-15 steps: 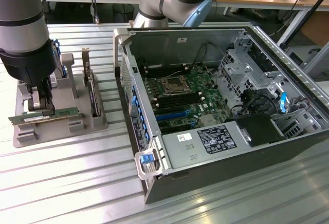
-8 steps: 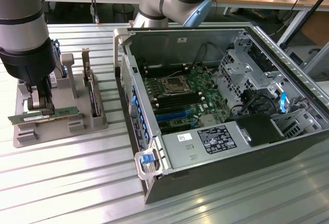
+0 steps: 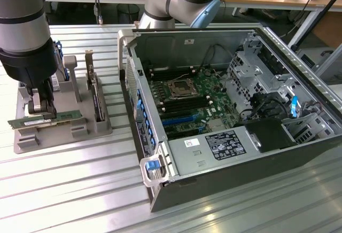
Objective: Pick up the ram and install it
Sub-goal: 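Pick up the ram and move it above insertion slot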
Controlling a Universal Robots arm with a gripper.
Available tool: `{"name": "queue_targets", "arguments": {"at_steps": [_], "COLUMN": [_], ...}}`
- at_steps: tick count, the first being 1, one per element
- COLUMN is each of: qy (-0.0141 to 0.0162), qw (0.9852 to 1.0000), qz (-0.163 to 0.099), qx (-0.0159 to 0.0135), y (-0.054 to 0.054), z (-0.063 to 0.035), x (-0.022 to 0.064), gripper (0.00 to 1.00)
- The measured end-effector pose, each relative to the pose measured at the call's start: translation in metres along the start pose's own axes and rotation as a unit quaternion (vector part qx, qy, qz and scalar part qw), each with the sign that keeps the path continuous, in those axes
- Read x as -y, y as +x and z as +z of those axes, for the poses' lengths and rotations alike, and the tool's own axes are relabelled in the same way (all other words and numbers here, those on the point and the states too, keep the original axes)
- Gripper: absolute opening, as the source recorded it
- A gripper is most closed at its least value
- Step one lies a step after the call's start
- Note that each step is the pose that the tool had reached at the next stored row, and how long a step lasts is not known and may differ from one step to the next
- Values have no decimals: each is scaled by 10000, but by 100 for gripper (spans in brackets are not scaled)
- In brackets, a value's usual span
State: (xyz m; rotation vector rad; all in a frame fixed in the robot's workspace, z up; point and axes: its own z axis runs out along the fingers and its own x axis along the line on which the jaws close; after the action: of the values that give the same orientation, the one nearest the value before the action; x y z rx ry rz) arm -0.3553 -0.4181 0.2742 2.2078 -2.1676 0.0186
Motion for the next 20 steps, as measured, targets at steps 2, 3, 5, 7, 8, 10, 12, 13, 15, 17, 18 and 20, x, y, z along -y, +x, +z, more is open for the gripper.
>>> {"name": "queue_targets", "arguments": {"at_steps": [2,3,5,7,8,10,12,13,15,17,18,20], "qy": [1,0,0,0,0,0,0,0,0,0,0,0], "qw": [10000,10000,10000,10000,10000,10000,10000,10000,10000,10000,10000,10000], "qz": [0,0,0,0,0,0,0,0,0,0,0,0], "qx": [0,0,0,0,0,0,0,0,0,0,0,0], "y": [0,1,1,1,2,2,3,3,4,5,5,6], "z": [-13,-19,-27,-37,-43,-57,-77,-84,-97,-108,-118,-135], "x": [0,-1,0,-1,-1,-1,-2,-2,-3,-3,-3,-3], "gripper": [12,12,12,12,12,12,12,12,12,12,12,12]}}
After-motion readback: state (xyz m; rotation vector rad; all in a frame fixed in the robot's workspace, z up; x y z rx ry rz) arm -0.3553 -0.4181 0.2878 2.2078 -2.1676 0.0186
